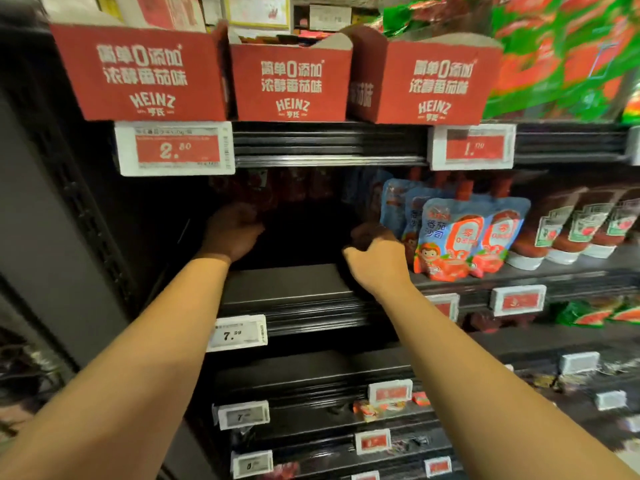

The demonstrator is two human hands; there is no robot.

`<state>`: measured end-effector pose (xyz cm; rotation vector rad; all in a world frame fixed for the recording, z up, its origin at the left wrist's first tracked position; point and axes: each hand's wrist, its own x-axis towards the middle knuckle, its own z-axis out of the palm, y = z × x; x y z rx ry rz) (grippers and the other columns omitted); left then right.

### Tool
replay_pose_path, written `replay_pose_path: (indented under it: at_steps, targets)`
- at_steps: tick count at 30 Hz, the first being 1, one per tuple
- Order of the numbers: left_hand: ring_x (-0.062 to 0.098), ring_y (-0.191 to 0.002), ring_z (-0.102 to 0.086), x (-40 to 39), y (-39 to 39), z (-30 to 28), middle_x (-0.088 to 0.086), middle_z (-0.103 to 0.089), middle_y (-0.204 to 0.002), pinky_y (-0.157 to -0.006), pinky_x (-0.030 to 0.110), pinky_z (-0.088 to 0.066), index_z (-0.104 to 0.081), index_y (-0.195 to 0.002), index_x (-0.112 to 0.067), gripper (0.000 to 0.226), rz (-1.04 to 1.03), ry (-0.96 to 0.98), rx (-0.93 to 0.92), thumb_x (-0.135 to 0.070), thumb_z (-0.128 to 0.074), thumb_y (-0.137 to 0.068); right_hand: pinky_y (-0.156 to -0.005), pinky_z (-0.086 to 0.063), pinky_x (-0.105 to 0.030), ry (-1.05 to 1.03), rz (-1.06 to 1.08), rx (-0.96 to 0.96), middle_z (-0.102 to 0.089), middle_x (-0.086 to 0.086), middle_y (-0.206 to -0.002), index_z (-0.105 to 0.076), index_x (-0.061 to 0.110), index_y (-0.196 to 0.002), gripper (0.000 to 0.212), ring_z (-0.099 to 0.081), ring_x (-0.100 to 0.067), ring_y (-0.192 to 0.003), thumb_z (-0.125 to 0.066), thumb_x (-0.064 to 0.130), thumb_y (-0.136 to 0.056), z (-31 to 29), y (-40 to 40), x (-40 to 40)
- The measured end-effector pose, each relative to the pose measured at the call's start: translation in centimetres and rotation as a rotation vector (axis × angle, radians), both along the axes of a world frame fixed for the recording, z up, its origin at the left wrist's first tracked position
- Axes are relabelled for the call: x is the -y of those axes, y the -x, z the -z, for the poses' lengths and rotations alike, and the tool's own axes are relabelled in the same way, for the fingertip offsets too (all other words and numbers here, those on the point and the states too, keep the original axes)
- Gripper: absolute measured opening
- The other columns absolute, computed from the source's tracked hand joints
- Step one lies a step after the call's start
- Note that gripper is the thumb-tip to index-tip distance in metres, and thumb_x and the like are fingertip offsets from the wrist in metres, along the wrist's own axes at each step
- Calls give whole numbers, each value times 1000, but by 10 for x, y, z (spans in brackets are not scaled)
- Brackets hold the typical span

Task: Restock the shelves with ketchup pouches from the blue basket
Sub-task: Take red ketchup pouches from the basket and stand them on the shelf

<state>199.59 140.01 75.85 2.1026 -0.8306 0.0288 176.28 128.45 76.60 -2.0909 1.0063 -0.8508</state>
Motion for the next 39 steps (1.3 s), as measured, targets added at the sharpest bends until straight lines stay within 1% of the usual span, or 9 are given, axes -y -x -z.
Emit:
replay_pose_path:
  at_steps: [5, 10, 16, 18, 22, 29, 32, 36, 39]
  targets:
    - [27, -105, -68, -33, 33, 3, 10, -74, -109, -99, 33, -50, -72, -106, -13, 26, -28, -9, -36, -6, -79, -81, -80, -41, -19, 44, -117, 16, -69, 0, -96, -68, 19, -114, 27, -57, -14, -87, -68, 23, -87, -1, 22, -3]
    - [5, -73, -60, -69, 93, -1, -13, -65, -79, -75, 21, -44, -72, -91, -23, 8, -166, -20, 72, -21, -77, -85, -82, -52, -24, 58, -369, 170, -65, 3, -96, -62, 24, -103, 21, -60, -10, -82, -66, 11, -86, 3, 64, -9]
    - [-5, -87, -59, -108, 211, 34, -15, -66, -99, -84, 1, -39, -66, -105, -25, 23, -227, 118, 309, -11, -64, -87, -79, -51, -20, 91, -627, 303, -62, 8, -101, -62, 28, -107, 23, -60, -8, -89, -64, 16, -88, 45, 158, -3]
    - [-1, -98, -59, -115, 255, 66, -13, -65, -105, -91, 7, -41, -63, -106, -27, 23, -204, 78, 345, -15, -63, -87, -76, -48, -14, 61, -635, 283, -61, 10, -101, -62, 29, -107, 25, -57, -6, -91, -65, 15, -86, 81, 190, 3]
    - [11, -100, -65, -120, 323, 149, -2, -69, -104, -93, 23, -47, -65, -106, -19, 20, -154, -107, -22, -7, -67, -90, -78, -47, -17, -39, -620, -11, -63, -4, -101, -65, 17, -104, 20, -59, -17, -91, -70, 11, -85, 173, 248, 23]
    - [12, -83, -59, -147, 412, 279, 11, -64, -95, -76, 15, -46, -64, -93, -2, 8, -97, -537, -612, 5, -68, -89, -66, -36, -5, -421, -537, -583, -65, -3, -90, -62, 15, -95, 15, -56, -18, -82, -74, 17, -86, 318, 353, 40]
    - [24, -96, -65, -167, 437, 326, 7, -69, -103, -85, 33, -50, -70, -100, -12, 13, -108, -755, -748, -19, -71, -89, -80, -46, -23, -549, -436, -719, -69, 0, -94, -64, 21, -90, 14, -64, -21, -90, -76, 24, -84, 354, 385, 37]
    - [38, -99, -68, -190, 469, 380, 19, -72, -100, -79, 38, -52, -71, -102, -8, 15, -233, -838, -954, -11, -70, -87, -79, -52, -29, -642, -358, -800, -71, 0, -91, -61, 27, -78, 16, -68, -25, -90, -76, 26, -83, 391, 402, 21]
    - [35, -100, -69, -203, 494, 417, 18, -73, -101, -86, 41, -55, -71, -104, -9, 18, -303, -842, -1084, -12, -71, -86, -88, -55, -35, -678, -338, -891, -72, -3, -104, -68, 21, -91, 13, -67, -25, -96, -73, 29, -83, 426, 404, 5]
